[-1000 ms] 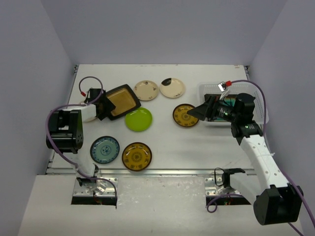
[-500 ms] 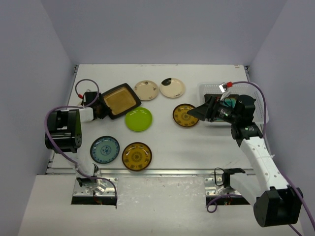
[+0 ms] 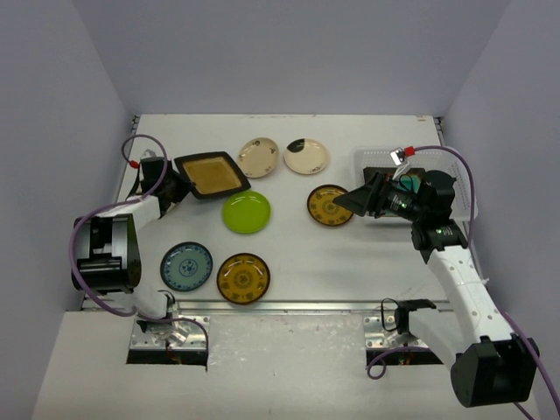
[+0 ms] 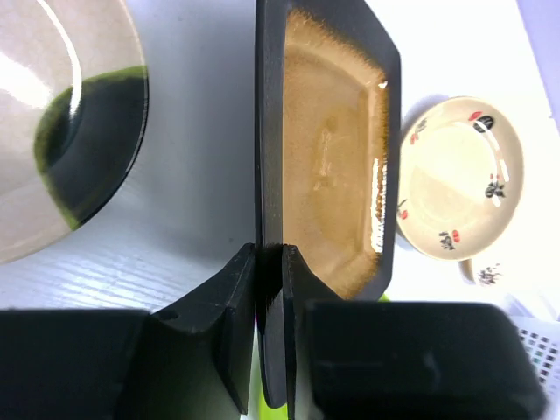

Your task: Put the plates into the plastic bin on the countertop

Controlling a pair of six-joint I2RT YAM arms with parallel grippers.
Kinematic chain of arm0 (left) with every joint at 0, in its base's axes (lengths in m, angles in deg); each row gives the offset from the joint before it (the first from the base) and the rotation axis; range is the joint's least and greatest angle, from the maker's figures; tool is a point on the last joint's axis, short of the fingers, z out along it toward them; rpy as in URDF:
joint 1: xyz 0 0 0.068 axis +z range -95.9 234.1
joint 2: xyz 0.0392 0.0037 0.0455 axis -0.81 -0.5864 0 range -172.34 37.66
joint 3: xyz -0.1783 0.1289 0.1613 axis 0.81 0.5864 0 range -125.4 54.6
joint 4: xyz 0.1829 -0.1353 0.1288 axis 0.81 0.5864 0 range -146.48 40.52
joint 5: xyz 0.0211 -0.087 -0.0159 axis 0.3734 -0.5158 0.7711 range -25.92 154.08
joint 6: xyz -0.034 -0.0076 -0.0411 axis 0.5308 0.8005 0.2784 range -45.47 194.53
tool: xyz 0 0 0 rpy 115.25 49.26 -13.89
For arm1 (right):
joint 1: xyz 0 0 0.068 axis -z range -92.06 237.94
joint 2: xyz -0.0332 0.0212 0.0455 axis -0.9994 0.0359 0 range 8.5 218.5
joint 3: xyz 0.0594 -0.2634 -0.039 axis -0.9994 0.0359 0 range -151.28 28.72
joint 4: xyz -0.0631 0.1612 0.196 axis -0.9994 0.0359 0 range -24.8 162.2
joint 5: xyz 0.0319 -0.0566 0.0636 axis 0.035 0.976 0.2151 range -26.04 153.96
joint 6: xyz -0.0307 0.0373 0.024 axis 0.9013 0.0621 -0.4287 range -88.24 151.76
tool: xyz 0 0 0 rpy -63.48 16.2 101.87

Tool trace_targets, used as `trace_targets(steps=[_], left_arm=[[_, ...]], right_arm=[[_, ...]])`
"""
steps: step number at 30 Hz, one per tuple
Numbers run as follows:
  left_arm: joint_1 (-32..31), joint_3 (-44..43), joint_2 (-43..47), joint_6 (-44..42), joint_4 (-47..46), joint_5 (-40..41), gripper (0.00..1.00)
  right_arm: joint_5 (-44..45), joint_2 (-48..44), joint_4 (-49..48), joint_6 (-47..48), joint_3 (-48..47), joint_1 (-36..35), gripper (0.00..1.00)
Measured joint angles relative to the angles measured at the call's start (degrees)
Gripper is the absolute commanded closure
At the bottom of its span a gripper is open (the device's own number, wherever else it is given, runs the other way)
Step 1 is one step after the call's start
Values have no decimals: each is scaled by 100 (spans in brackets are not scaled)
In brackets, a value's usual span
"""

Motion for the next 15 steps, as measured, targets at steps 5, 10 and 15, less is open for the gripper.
trace_targets(steps=[5,10,15], left_arm=[[87,176,94,170,-234,-224,100],[94,315,410,343,-301,-305,100],[94,336,667,380,-344,-410,100]], right_arm=[[10,-11,12,0,0,0,1],[15,-11,20,0,0,0,1],[30,-9,28,-2,0,0,1]])
